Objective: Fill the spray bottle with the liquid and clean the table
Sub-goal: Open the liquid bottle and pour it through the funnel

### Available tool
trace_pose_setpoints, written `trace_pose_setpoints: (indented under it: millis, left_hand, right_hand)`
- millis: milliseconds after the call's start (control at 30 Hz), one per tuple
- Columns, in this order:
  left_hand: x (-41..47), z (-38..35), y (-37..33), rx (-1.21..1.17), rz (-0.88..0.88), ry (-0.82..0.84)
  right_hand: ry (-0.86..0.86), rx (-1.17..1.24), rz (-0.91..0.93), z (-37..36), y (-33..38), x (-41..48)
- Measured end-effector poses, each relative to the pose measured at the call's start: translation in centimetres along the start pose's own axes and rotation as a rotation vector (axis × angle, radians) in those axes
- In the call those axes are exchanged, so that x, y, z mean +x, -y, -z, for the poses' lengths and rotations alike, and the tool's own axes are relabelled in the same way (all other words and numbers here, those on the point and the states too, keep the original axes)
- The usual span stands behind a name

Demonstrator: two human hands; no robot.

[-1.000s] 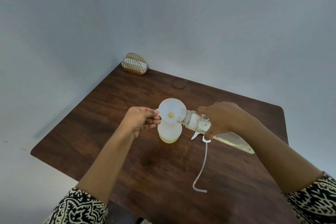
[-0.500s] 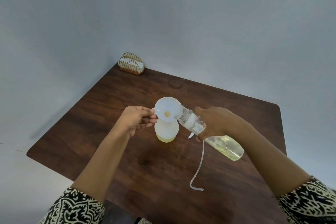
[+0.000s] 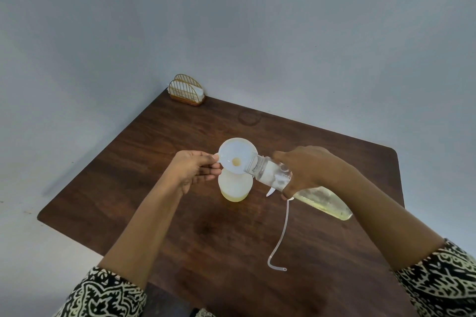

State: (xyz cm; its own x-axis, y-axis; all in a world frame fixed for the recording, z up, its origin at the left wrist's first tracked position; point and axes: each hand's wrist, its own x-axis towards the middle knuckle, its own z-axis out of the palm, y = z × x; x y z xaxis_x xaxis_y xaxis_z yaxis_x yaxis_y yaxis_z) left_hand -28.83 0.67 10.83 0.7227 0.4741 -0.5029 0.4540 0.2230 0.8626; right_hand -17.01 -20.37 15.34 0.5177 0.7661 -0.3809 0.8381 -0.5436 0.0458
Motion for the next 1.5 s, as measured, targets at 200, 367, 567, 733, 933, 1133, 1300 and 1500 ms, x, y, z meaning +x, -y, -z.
trace_pose_setpoints:
  millis: [200,367,567,733,933,1133,1300,1500]
  left_hand:
    - [0.2,0.1,0.1,0.009,-0.004,-0.002]
    - [0.3,0.3,0.3,-0.015,0.002,0.024]
    - [0.3,0.2,0.2,-0.007,0.008,0.014]
    - [0.5,0.2,0.2,-0.017,0.01,0.018]
    - [0.4,0.1,0.2,-0.019,0.009,0.022]
    - [0.4,0.1,0.2,-0.01,0.002,0.01]
    - [0.3,0.1,0.0,0.003,0.011,0.004]
    - [0.4,0.1,-0.1,0.007,0.022,0.003]
  right_hand:
    - [0.005,-0.056,0.003,1.0,-0.2,0.4]
    - [0.039,-0.069,-0.02,1.7,0.0,0.4]
    - [0.054,-0.069,-0.009,2.2,-0.2,0.6]
    - [0.062,-0.069,-0.008,2.0,-0.4,0.8]
    - [0.036,-0.055,0.007,1.0,-0.6,1.0]
    - [-0.038,0.001,-0.006,-0.1,-0.5,0.6]
    - [-0.087,0.029,-0.005,-0.9,-0.4,0.4]
    - [-0.14,0.091,-0.018,-2.0,-0.4,0.1]
